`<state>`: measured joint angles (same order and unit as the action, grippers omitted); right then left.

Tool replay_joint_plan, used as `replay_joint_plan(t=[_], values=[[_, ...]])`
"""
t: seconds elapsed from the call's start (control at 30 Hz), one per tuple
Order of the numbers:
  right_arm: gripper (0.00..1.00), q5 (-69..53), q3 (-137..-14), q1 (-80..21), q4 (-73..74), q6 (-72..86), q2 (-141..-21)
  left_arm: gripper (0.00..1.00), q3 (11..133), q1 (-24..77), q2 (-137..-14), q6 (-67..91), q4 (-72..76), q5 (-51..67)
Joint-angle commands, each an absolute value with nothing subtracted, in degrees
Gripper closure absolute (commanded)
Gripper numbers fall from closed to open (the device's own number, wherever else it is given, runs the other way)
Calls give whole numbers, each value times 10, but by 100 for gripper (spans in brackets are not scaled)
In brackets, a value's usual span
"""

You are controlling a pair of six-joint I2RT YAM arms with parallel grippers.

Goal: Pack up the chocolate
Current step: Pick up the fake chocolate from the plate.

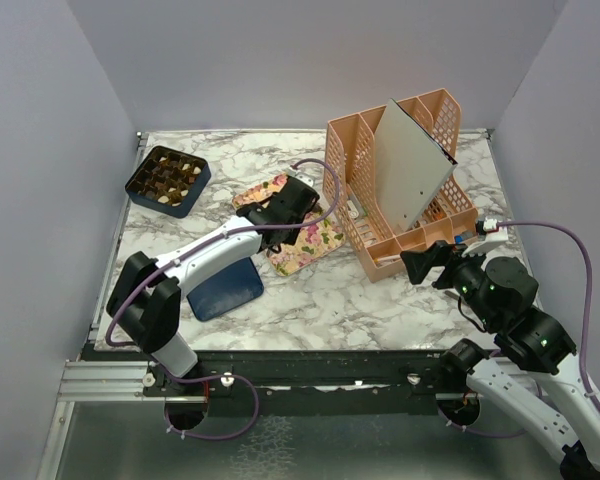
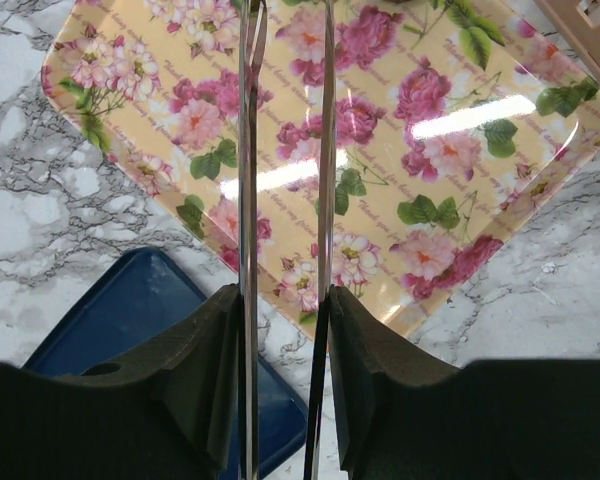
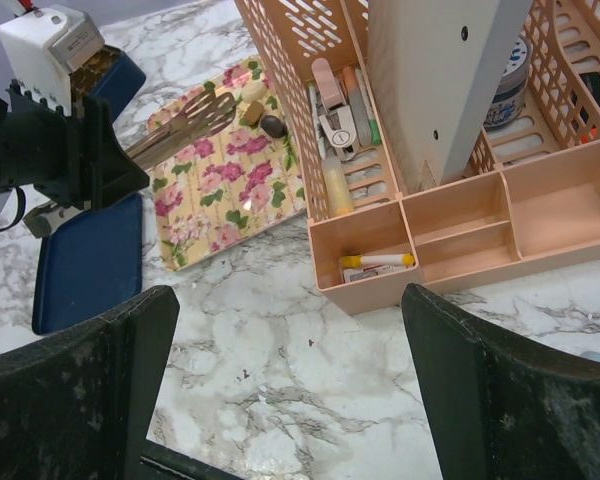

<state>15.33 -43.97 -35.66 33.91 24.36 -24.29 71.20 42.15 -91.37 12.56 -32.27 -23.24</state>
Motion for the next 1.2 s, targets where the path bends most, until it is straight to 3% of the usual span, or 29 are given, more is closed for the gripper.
replay_joint_plan(t=[0.0, 0.97, 1.17], values=[[1, 156, -436, -358, 332, 236, -236, 57, 727, 413, -929, 105, -301, -206], [1, 159, -436, -358, 331, 235, -240, 58, 765, 405, -1023, 90, -279, -205], [1, 160, -437, -358, 331, 234, -241, 63, 765, 404, -1022, 92, -280, -204]])
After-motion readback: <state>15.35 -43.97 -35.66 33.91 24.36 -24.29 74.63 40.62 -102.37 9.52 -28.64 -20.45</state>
